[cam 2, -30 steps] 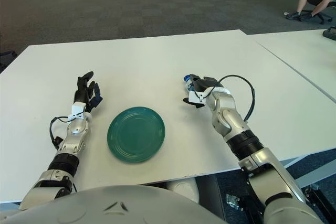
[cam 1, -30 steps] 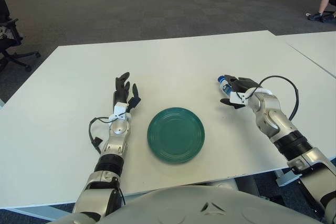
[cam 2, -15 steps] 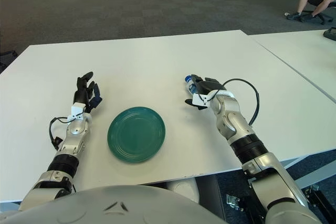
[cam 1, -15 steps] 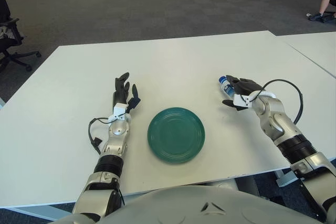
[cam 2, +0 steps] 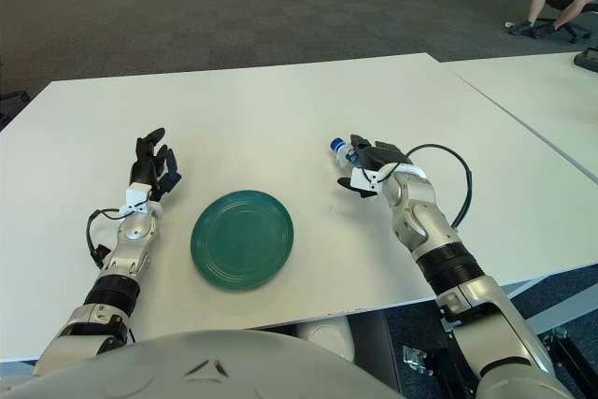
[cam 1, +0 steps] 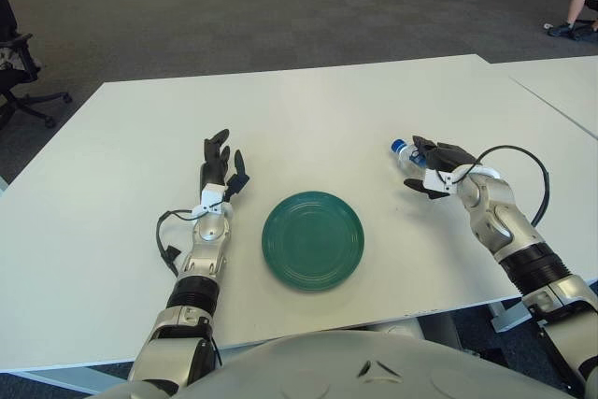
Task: Put the bottle into the plate.
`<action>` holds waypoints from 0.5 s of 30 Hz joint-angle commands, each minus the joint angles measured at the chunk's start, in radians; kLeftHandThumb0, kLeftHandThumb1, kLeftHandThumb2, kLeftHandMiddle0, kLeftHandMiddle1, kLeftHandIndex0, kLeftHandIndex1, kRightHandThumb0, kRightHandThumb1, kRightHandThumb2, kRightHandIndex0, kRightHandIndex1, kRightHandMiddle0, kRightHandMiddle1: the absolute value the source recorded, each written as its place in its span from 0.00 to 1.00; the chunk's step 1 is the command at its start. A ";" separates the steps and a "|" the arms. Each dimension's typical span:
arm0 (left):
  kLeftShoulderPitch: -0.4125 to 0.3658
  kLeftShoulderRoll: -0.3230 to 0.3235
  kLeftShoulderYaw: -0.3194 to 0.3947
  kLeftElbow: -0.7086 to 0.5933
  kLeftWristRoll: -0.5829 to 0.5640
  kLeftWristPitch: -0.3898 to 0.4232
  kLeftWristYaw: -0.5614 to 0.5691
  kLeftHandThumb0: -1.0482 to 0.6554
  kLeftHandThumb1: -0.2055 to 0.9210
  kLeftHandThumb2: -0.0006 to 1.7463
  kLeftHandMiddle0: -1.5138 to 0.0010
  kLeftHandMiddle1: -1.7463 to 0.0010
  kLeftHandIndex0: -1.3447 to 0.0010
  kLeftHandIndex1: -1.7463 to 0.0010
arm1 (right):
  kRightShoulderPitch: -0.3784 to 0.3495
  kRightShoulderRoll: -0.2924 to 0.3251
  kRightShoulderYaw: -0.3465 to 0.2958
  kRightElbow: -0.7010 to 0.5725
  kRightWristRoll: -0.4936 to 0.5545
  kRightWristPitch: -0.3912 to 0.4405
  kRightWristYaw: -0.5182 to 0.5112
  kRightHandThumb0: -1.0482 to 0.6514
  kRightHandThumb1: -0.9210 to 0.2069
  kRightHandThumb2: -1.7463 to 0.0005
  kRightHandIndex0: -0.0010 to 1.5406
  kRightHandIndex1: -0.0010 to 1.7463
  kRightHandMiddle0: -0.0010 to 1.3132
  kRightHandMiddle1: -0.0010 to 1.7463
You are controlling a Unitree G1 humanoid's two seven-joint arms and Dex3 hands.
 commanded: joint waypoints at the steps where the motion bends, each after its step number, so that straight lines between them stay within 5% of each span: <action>1: -0.002 0.013 0.006 -0.004 0.003 -0.005 -0.002 0.20 1.00 0.48 0.75 1.00 1.00 0.56 | 0.021 0.000 -0.003 0.016 0.015 0.007 0.013 0.00 0.00 0.57 0.00 0.00 0.00 0.00; 15: -0.003 0.012 0.005 -0.007 0.004 -0.002 0.000 0.19 1.00 0.49 0.75 1.00 1.00 0.57 | 0.046 -0.008 -0.037 -0.004 0.041 -0.001 0.005 0.00 0.00 0.57 0.00 0.00 0.00 0.00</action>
